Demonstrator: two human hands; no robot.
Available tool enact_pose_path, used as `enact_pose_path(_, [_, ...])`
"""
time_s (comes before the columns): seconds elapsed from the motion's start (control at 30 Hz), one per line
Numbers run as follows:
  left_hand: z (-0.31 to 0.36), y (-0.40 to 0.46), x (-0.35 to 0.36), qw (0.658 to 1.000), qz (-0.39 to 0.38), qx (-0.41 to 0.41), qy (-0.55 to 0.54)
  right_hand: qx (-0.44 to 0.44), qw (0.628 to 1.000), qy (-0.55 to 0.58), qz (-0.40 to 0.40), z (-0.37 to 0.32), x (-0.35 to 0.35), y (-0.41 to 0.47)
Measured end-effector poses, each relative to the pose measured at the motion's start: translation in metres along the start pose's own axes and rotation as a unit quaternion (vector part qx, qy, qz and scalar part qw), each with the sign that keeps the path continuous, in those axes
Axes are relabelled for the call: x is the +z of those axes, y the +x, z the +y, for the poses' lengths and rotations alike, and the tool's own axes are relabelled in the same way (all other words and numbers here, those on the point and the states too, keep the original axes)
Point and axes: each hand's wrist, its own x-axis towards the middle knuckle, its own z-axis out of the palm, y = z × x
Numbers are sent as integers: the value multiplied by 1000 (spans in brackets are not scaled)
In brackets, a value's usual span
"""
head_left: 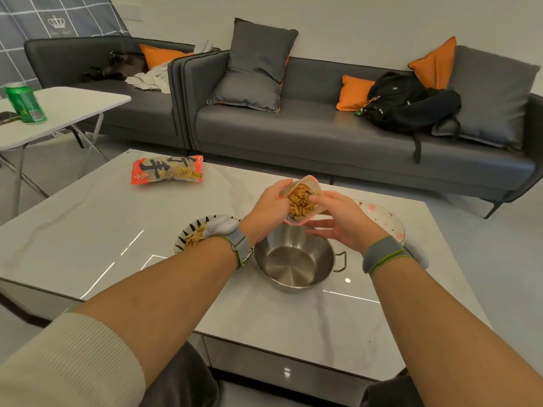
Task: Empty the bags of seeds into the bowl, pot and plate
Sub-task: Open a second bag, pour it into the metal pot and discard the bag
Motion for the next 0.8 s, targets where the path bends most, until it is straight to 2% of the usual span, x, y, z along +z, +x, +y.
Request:
enact_pose_path(0.13, [4,1,6,1000,-10,13,6,14,996,-9,84,-1,6,-1])
enact_pose_path(0.3, [9,-7,10,999,-36,19,-11,-16,995,-55,78,0,0,-6])
enact_pose_path(0.43, [5,-6,3,993,-75,-45,-78,-39,995,-54,76,5,-5,-2])
enact_pose_path(0.5, [7,-6,-1,977,-64,-93,-179,-37,995,-33,81,6,-3,3])
enact_pose_path(0.6, [8,-4,-6,942,6,-149,-301,-56,994,-26,91,6,1,7])
enact_pose_path(0.8, [-12,15,-12,904,-16,-220,-365,-101,992,-42,60,-6,11,1])
